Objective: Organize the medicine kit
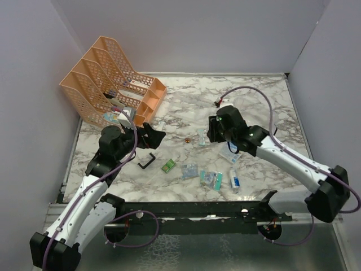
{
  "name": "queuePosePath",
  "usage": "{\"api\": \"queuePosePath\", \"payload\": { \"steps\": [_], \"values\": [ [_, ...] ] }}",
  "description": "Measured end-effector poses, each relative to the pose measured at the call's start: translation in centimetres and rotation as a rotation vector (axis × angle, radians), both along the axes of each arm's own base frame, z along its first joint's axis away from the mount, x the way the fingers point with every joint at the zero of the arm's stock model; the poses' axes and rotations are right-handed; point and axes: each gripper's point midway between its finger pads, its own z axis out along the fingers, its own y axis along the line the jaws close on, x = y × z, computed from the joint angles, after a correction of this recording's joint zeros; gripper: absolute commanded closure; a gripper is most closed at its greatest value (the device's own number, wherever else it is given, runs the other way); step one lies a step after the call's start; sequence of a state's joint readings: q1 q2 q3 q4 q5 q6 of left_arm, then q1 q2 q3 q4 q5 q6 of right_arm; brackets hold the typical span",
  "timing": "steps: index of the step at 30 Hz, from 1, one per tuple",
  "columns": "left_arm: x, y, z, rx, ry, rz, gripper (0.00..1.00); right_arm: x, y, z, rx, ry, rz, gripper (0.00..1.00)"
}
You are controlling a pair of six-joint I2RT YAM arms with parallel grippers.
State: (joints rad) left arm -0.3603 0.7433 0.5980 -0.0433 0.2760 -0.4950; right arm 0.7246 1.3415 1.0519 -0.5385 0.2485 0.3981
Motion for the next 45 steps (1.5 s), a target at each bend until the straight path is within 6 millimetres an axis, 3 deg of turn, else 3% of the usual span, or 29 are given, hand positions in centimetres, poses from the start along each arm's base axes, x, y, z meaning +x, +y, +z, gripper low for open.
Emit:
{"api": "queuePosePath", "payload": {
  "steps": [4,7,15,19,24,29,35,45],
  "values": [
    [-0.5,-0.2,0.9,-0.022,-0.022,-0.022,0.01,-0.4,-1.1,5.3,0.126,-0.12,-0.074,0.69],
    [-0.9,-0.3,1.4,-0.035,-0.042,-0.03,0.01,-0.7,-2.1,7.3,0.175,-0.153,-0.134,0.68],
    [-1.2,-0.5,1.4,-0.04,-0.044,-0.045,0.01,-0.1,-5.2,9.9,0.208,-0.177,-0.32,0.68],
    [-0.6,-0.8,0.9,-0.034,-0.016,-0.054,0.01,1.7,-8.6,10.0,0.201,-0.18,-0.447,0.68],
    [0.9,-1.5,2.9,-0.05,-0.04,-0.059,0.01,4.2,-12.6,8.6,0.193,-0.139,-0.571,0.68],
    [2.6,-2.2,4.8,-0.082,-0.1,-0.059,0.01,6.2,-15.1,6.4,0.212,-0.078,-0.654,0.68],
    [4.1,-2.8,3.9,-0.082,-0.088,-0.058,0.01,7.5,-16.6,3.5,0.222,-0.016,-0.723,0.68],
    [4.0,-2.8,2.9,-0.082,-0.075,-0.057,0.01,9.0,-17.5,-0.7,0.209,0.078,-0.774,0.68]
  ]
}}
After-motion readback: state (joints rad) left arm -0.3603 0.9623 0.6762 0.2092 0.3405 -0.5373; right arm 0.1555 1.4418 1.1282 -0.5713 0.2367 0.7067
